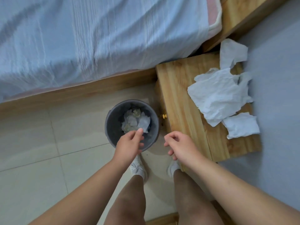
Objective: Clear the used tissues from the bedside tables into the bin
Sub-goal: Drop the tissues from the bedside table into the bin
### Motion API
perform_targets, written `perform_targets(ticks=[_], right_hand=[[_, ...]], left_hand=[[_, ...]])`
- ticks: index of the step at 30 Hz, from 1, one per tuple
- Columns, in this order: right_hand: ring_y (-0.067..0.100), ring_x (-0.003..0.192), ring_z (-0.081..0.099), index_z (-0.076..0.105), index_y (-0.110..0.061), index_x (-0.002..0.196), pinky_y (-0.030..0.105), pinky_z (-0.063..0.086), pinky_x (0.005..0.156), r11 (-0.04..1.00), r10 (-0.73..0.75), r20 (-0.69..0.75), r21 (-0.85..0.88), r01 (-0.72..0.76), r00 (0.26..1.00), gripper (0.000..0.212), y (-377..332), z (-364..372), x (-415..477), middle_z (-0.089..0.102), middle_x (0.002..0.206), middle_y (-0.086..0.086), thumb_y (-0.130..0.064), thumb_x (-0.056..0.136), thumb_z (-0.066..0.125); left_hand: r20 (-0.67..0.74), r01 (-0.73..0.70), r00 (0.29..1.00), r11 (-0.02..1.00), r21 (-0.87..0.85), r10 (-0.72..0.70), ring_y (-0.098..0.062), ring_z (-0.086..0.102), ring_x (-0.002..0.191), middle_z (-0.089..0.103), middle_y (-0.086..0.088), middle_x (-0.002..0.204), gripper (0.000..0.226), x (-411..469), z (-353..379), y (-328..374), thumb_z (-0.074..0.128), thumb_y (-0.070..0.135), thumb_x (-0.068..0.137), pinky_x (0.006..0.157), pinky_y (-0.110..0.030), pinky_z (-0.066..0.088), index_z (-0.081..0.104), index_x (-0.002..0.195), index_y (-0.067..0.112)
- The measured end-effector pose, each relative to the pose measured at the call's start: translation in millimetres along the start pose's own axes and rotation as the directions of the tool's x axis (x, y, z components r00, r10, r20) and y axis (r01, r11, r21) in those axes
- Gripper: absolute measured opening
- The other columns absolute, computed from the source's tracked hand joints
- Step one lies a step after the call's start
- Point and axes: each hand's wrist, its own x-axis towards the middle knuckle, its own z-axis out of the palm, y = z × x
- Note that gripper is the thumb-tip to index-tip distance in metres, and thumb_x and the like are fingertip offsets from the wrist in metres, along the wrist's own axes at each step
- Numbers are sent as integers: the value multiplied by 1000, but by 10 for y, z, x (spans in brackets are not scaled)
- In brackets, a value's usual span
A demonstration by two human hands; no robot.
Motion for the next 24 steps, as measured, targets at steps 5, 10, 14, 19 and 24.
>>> perform_targets(ticks=[5,10,14,19,24], right_hand=[[6,72,62,62,-33,85,20,41,55,792,-414,-284,-580,188,865,16,302,-975,-306,65,79,-14,-32,99,55],[33,115,65,66,-18,129,42,58,81,801,-398,-541,-598,-6,741,41,714,-1782,-159,55,145,9,-31,91,74],[32,139,48,24,-30,158,46,57,92,776,-198,-481,-609,-162,854,93,941,-2101,40,23,167,7,-57,85,74],[33,124,57,54,-21,146,42,55,91,727,-239,-354,-682,-75,904,52,1243,-2155,220,51,144,10,-29,96,68],[35,87,65,72,-6,100,35,46,67,835,-311,-422,-549,32,852,15,1368,-2197,151,69,97,9,-9,97,58]], left_hand=[[122,-277,960,918,282,252,2,69,97,75,23,102,27,-210,693,748,54,60,101,80,-28,55,73,109,42],[203,-543,820,614,574,535,-9,60,125,55,16,146,52,-185,1432,1311,55,64,97,81,-28,48,53,144,42],[222,-514,839,591,622,497,-11,62,118,38,14,160,72,-93,1910,1479,69,58,93,70,-28,56,34,154,45],[265,-480,862,527,701,432,-3,57,87,32,11,157,94,-3,2152,1355,75,34,93,56,-29,61,10,159,52],[174,-468,868,649,600,464,-5,57,92,57,12,123,49,-10,2107,1306,59,22,105,69,-15,40,51,151,38]])
